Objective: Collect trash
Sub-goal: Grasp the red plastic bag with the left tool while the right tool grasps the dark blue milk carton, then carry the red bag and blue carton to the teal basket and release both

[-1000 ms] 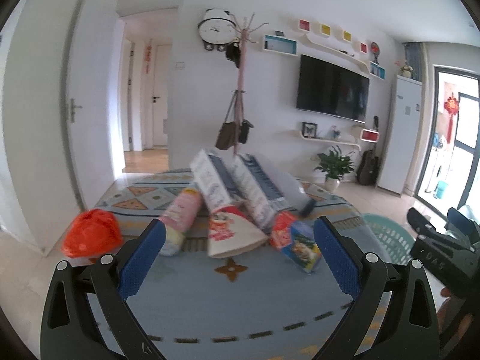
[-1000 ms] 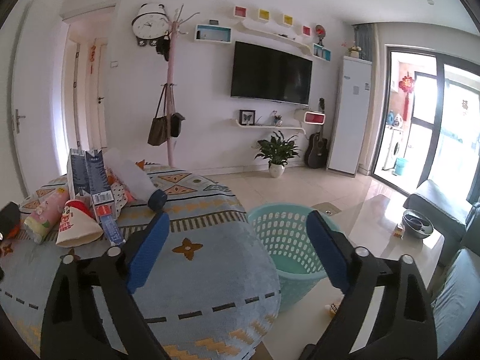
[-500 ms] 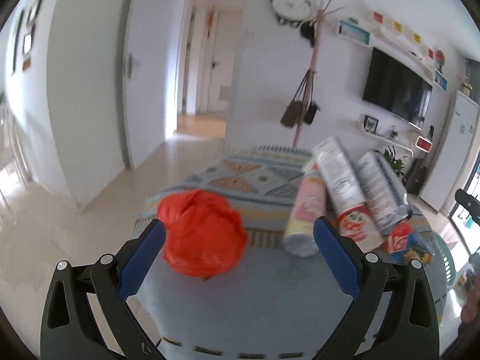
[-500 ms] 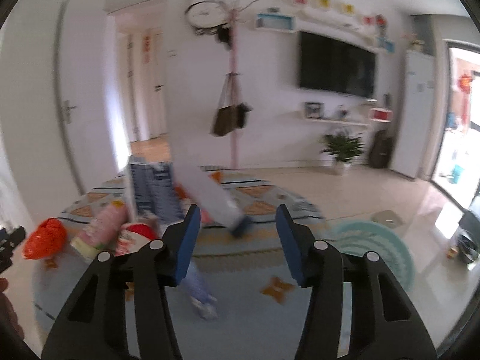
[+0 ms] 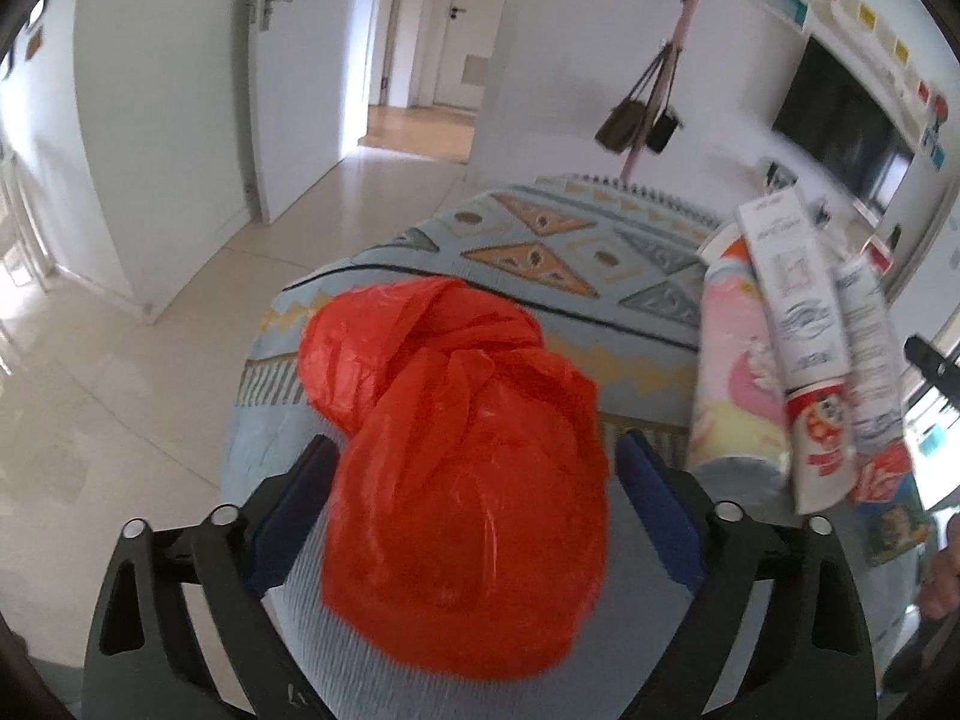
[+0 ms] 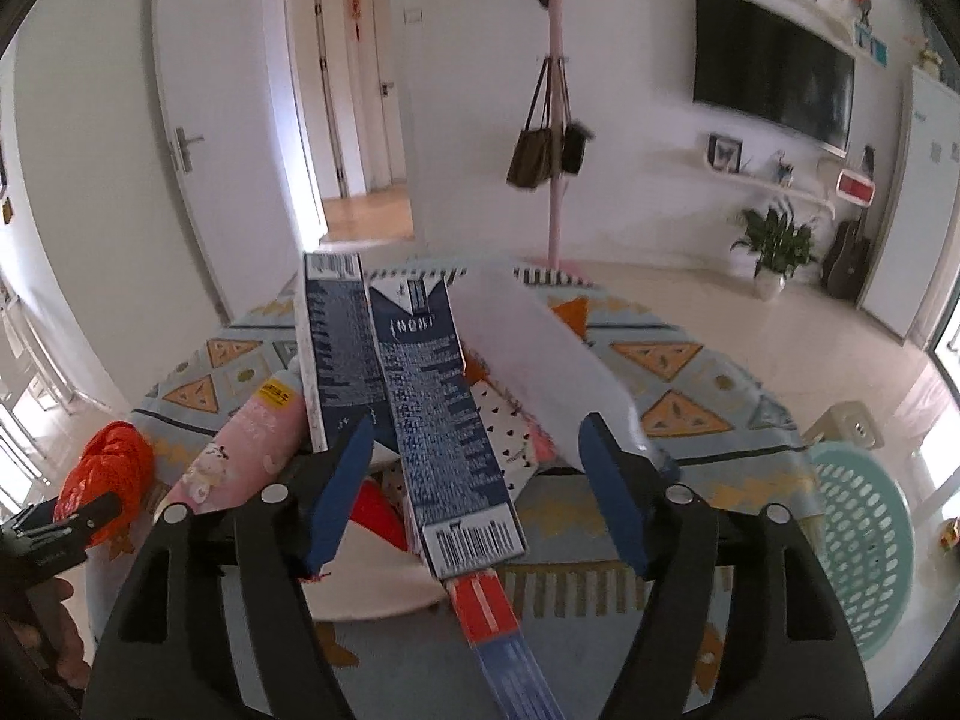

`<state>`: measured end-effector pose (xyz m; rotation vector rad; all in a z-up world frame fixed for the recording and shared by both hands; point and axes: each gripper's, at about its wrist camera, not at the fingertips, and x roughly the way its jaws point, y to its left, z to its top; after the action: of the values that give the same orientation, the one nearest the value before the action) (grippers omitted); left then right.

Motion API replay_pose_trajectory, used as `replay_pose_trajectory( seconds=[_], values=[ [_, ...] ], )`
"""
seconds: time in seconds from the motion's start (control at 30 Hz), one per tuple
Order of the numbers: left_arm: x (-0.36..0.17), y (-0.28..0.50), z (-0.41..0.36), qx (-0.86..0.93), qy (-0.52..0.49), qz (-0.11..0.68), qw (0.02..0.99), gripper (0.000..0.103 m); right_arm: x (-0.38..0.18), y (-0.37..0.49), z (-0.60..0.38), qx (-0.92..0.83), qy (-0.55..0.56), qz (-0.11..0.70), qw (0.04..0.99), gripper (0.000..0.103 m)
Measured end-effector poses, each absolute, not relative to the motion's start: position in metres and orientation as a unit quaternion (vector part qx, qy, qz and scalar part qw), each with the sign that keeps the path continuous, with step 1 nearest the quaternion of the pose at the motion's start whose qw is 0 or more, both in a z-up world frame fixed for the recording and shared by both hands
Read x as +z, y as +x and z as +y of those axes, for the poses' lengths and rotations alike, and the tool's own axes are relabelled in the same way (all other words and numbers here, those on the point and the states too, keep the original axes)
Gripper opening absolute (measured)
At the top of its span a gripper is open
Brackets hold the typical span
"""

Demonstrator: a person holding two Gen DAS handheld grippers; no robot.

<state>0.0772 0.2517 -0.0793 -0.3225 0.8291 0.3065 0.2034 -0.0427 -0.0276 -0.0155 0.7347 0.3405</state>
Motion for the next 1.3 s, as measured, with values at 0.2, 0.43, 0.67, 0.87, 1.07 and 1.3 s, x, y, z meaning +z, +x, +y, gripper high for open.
replay_pose_trajectory(
  seconds=[0.2, 0.43, 0.67, 0.87, 1.07, 1.3],
  values=[
    [-0.086, 0.086, 0.245, 0.163, -0.120, 0.420, 0.885, 0.065, -0.046, 0.230, -0.038, 0.171, 0.007, 0.401, 0.900, 0.068],
    [-0.078, 0.078, 0.237, 0.146, -0.116, 0.406, 0.895, 0.033, -0.057, 0.237, -0.030, 0.207, 0.014, 0.425, 0.881, 0.038],
    [-0.061, 0.066, 0.226, 0.124, -0.112, 0.371, 0.913, 0.029, -0.045, 0.209, -0.030, 0.230, 0.001, 0.404, 0.885, 0.034],
    [-0.038, 0.058, 0.204, 0.083, -0.103, 0.324, 0.937, 0.028, -0.025, 0.187, -0.049, 0.238, 0.018, 0.371, 0.897, 0.033],
    [-0.013, 0.068, 0.164, 0.047, -0.073, 0.287, 0.954, 0.028, 0.002, 0.171, -0.080, 0.226, 0.043, 0.336, 0.913, 0.033],
    [0.016, 0.097, 0.092, -0.044, -0.041, 0.258, 0.964, 0.028, 0.030, 0.157, -0.145, 0.150, 0.058, 0.284, 0.945, 0.033]
  ],
)
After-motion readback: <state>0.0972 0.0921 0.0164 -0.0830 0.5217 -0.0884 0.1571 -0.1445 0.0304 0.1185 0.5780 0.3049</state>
